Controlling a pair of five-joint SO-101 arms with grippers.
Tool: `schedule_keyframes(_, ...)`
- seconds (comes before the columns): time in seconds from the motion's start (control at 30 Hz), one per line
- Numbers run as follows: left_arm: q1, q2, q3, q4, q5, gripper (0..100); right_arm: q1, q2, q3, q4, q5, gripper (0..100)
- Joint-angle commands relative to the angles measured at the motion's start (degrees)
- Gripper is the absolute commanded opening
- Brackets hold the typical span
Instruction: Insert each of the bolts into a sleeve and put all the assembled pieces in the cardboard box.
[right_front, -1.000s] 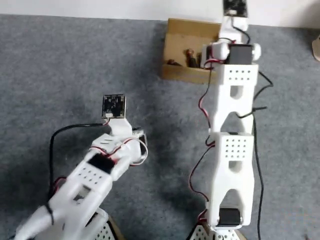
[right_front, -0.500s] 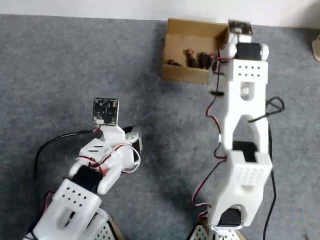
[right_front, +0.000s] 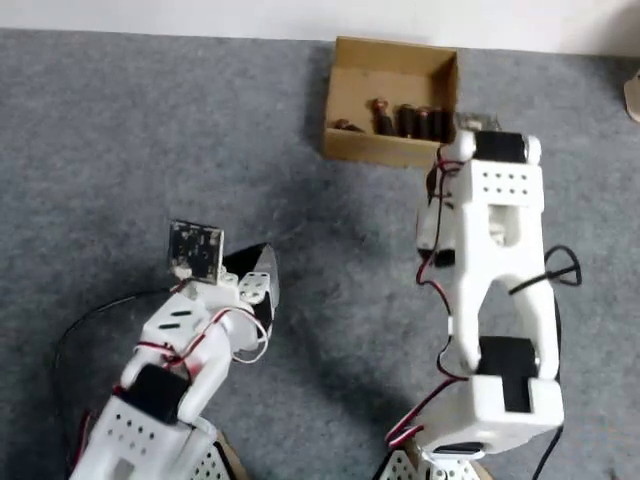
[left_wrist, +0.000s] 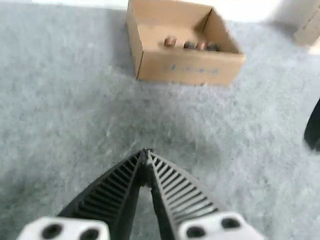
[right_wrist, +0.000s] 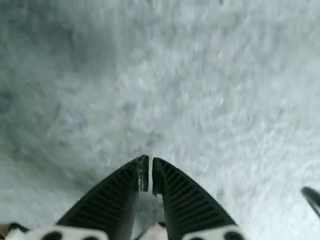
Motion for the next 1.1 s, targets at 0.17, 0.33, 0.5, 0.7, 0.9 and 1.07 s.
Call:
schedule_keyframes(0.17,-8.9,-13.8,2.9,11.9,-6.2,1,0.4,-8.7,13.7,-7.3,-0.4,0.5)
schedule_keyframes(0.33,-17.3,-19.7,5.9,15.4,-10.1,1,0.4,-12.1,21.1,-11.6,-0.4,0.5)
schedule_keyframes(0.5,-21.7,-18.7,8.7,15.9,-10.9,1,0.4,-15.5,30.7,-18.8,-0.4,0.5)
schedule_keyframes(0.7,-21.8,-18.7,13.1,16.0,-11.0,1,0.4,-20.6,42.8,-29.0,-0.4,0.5)
schedule_keyframes(0.9,-21.8,-18.7,16.8,17.8,-16.4,1,0.4,-27.6,53.7,-38.7,-0.4,0.5)
schedule_keyframes(1.07,-21.8,-18.7,16.8,21.0,-17.0,1,0.4,-35.9,64.5,-50.6,-0.4,0.5)
